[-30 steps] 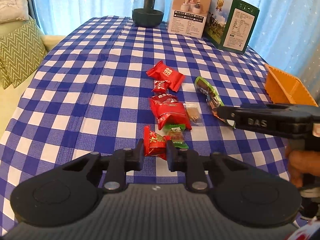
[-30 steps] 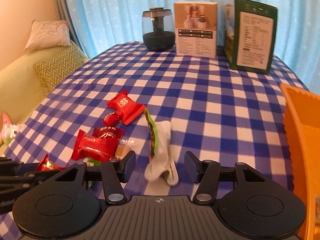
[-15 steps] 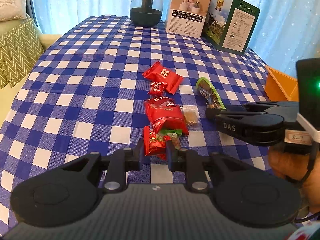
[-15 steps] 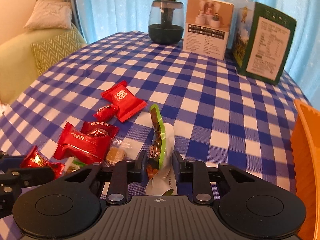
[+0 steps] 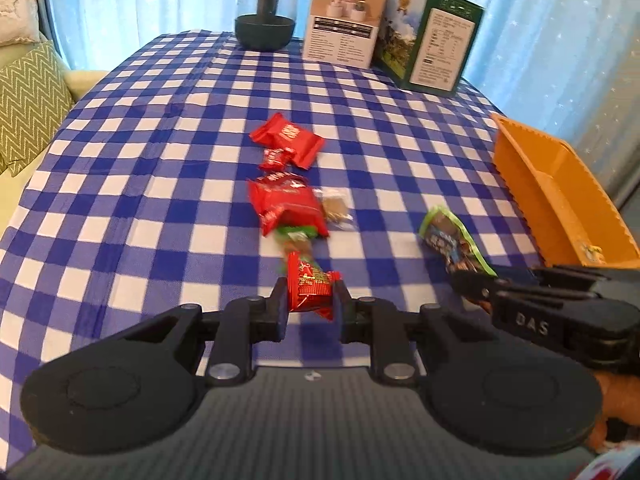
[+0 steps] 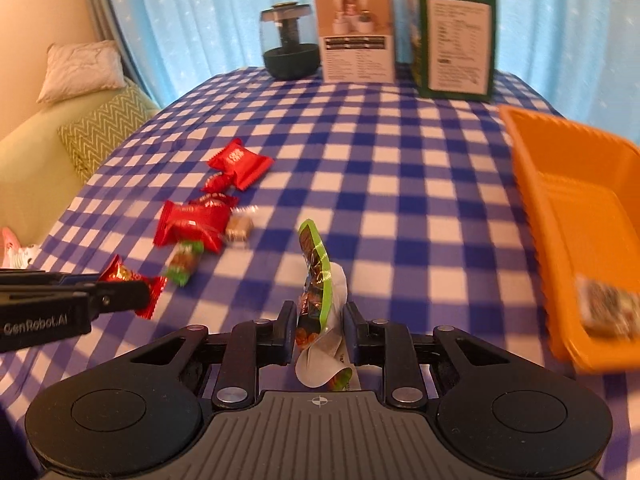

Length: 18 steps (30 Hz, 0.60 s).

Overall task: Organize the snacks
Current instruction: 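Carry both snacks over the orange tray and open both grippers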

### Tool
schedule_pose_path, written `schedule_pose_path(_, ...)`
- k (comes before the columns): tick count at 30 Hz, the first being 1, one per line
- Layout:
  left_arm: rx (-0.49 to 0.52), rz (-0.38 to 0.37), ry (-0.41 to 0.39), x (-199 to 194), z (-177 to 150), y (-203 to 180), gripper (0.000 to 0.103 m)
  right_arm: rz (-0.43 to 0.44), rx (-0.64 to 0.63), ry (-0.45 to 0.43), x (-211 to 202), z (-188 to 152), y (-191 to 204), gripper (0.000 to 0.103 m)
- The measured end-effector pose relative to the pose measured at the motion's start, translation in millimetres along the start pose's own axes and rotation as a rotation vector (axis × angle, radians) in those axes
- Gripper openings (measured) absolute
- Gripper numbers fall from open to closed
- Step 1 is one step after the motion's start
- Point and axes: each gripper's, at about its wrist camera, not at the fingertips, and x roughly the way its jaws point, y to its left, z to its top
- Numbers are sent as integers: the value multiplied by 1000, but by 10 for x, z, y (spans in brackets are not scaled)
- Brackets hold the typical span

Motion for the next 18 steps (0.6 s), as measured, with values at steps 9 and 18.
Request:
schedule_pose_path(9,37,-39,14,-231,-194,-276,20,-27,60,-17,-514,-201,-223,24)
schedule_pose_path(18,70,-55,23,-319,-291,-441,20,-68,41,28,-497,-520,-298,25)
